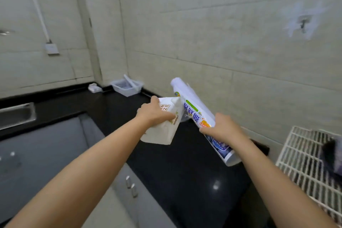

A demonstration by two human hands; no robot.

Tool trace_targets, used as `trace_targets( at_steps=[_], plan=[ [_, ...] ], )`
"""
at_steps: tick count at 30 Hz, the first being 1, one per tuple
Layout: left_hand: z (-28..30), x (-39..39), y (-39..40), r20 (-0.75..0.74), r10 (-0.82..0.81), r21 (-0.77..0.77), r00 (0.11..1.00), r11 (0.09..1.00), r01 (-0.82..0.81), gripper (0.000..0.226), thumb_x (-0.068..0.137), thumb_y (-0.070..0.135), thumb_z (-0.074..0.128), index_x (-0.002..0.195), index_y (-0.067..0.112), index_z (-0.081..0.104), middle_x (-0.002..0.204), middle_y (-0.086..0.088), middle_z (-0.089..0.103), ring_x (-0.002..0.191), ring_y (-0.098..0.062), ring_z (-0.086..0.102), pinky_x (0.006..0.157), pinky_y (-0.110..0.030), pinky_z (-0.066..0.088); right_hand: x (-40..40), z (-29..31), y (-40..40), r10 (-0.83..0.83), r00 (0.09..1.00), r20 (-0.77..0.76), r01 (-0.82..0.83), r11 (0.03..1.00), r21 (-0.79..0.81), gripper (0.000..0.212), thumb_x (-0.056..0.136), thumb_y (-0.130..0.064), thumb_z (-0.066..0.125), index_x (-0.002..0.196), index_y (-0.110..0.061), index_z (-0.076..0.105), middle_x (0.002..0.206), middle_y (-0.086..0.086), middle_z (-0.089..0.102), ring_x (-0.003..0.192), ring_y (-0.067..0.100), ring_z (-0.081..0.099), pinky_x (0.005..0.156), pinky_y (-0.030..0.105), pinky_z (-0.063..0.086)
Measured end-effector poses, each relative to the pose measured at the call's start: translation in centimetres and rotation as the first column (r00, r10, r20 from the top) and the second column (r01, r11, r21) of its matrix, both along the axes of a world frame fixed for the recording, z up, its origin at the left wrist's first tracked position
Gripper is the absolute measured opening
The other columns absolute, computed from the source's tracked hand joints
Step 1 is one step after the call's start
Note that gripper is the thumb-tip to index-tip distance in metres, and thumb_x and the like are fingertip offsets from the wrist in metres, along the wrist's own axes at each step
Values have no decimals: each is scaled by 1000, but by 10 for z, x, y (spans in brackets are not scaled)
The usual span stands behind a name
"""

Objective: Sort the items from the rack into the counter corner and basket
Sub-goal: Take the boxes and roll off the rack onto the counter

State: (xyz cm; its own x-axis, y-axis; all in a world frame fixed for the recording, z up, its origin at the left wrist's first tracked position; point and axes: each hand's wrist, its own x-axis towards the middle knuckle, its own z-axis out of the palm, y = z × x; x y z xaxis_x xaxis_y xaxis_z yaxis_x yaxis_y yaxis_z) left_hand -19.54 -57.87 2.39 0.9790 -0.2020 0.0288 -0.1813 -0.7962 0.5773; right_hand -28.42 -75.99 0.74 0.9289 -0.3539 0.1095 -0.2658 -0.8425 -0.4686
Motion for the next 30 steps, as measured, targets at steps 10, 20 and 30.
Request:
trace_targets(
  at_steps=[10,20,30],
  plan=[
    [-55,86,225,-33,251,72,967,966,-249,75,70,46,64,132,22,30,126,-16,45,119,-35,43,95,-41,42,123,-57,202,182,980,-84,-183,983,-6,33,70,-43,65,74,-21,41,70,-5,46,60,15,48,43,23,28],
    [-124,212,284,-165,241,82,957,970,-230,76,71,44,64,135,25,28,123,-14,46,118,-32,43,95,-41,43,245,-114,263,127,966,-226,-129,992,7,40,71,-44,65,87,-14,43,86,1,53,75,21,54,58,29,39],
    [-157,370,230,-222,36,160,974,987,0,80,70,48,65,135,24,27,127,-15,44,118,-33,42,95,-41,41,346,-148,205,-151,970,-192,175,978,113,37,72,-41,67,85,-18,40,85,0,50,71,19,49,47,24,31]
  ],
)
